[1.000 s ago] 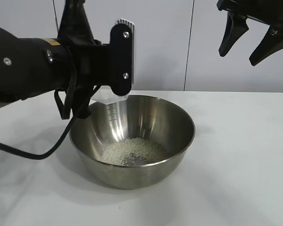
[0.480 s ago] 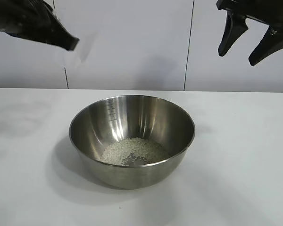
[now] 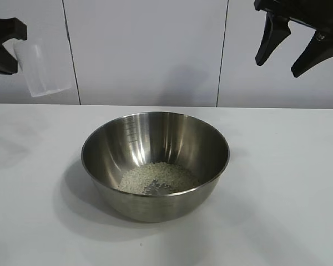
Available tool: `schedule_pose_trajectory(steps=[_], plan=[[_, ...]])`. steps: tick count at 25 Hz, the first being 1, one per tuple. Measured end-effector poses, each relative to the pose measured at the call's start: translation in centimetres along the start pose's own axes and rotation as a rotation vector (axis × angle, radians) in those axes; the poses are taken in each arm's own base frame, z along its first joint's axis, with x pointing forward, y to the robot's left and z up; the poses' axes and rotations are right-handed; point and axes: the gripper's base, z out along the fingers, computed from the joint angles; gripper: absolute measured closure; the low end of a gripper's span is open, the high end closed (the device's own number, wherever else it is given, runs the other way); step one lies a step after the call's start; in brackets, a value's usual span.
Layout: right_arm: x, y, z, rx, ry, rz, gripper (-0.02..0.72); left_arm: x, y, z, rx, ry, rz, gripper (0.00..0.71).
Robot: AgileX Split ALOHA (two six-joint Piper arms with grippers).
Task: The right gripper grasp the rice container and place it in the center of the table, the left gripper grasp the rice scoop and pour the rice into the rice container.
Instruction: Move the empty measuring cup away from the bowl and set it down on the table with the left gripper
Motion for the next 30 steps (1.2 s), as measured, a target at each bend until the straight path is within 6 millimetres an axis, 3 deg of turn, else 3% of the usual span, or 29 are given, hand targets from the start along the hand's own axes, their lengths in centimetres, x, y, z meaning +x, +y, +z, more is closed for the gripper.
schedule_pose_trajectory(steps=[10,18,30], plan=[[-0.1,0.0,0.0,0.0,-0.014,0.001,0.252,5.5,3.2,4.3,-0.281,0.096,0.171,0.701],[-0.3,0.0,0.0,-0.002,-0.028,0.002,0.252,6.8,1.1,4.6,-0.264,-0.08,0.23,0.701],[-0.3,0.0,0.0,-0.002,-0.029,0.002,0.252,11.4,2.0,5.8,-0.21,-0.128,0.171,0.701]])
